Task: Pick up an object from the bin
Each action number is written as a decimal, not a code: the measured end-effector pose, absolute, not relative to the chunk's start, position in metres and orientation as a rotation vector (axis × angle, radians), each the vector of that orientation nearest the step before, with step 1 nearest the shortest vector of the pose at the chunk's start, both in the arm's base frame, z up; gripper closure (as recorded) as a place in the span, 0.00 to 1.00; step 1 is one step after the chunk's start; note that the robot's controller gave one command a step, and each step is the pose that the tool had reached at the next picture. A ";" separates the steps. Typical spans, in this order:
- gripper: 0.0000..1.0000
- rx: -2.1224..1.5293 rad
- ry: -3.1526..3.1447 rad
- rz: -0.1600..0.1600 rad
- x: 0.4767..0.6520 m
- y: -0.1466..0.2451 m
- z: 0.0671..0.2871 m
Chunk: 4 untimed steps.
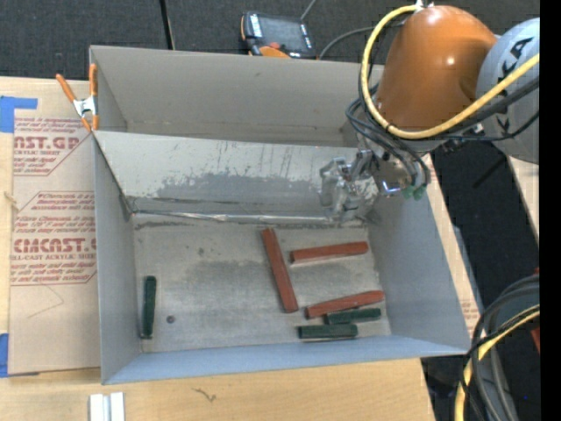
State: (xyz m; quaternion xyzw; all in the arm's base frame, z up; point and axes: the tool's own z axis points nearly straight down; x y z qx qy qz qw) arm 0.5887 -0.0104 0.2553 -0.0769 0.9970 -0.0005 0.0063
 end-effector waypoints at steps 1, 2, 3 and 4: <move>0.00 -0.241 3.128 0.001 0.587 -0.010 0.250; 0.00 -0.458 3.115 0.002 0.544 -0.051 0.143; 0.00 -0.722 3.058 0.002 0.592 -0.057 0.067; 1.00 -0.719 3.055 0.002 0.593 -0.057 0.070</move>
Offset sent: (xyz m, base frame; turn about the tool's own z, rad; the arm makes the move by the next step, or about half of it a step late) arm 0.0000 0.0000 0.0000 0.0000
